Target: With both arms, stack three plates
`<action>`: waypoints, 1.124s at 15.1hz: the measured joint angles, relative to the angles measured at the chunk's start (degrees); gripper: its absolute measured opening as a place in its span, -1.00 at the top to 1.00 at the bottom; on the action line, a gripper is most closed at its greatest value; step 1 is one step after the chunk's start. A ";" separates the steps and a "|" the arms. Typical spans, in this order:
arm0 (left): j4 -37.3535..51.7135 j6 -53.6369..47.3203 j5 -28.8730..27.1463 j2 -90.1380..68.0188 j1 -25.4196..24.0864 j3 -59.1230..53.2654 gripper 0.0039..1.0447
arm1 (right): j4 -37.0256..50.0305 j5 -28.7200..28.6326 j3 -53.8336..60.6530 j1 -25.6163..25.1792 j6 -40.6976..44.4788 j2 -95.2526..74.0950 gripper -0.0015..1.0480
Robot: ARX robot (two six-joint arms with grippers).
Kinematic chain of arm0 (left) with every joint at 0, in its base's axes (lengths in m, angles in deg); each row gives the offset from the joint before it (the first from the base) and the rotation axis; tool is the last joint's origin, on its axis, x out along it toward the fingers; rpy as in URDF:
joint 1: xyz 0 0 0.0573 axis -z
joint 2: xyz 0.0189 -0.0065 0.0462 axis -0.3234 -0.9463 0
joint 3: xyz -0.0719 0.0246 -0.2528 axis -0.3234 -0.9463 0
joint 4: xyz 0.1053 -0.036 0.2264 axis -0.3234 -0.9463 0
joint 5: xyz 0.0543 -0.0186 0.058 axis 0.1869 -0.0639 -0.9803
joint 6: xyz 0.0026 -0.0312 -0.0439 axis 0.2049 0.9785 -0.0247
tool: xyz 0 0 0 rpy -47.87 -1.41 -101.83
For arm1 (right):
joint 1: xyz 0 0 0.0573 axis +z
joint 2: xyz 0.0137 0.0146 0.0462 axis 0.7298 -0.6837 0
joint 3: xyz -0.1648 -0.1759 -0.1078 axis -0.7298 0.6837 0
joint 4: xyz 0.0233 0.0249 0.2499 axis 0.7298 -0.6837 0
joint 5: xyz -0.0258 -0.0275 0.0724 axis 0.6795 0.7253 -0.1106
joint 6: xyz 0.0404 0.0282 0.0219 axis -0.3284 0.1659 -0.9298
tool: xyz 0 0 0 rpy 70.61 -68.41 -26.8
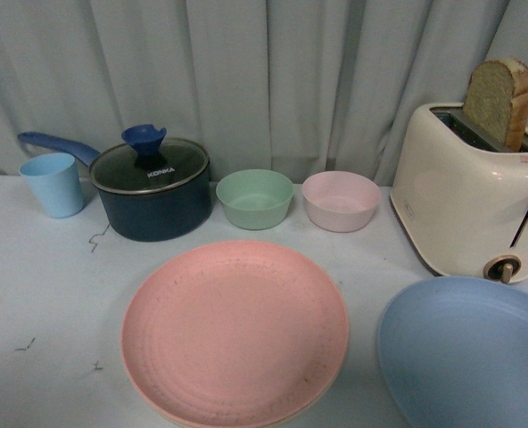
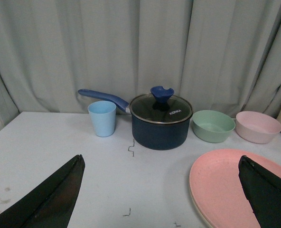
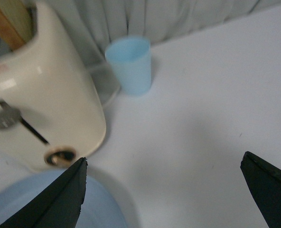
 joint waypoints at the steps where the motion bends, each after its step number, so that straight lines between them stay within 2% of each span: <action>1: -0.02 0.00 0.02 0.00 0.00 0.00 -0.88 | -2.95 2.40 -3.08 3.39 0.24 -7.32 -0.87; 3: -0.02 0.00 0.00 0.00 0.00 -0.02 -0.88 | -7.06 6.60 -7.80 8.92 1.51 -16.17 -0.87; 6: -0.02 0.00 0.00 0.00 0.00 -0.02 -0.88 | -12.70 8.96 -12.39 13.97 2.25 -23.30 -0.87; 12: -0.02 0.00 0.00 0.00 0.00 0.00 -0.88 | -14.21 9.11 -14.49 16.33 -0.63 -29.35 -0.87; 17: -0.02 -0.02 0.00 0.00 0.00 0.00 -0.88 | -12.79 8.94 -13.86 16.39 -1.25 -29.59 0.12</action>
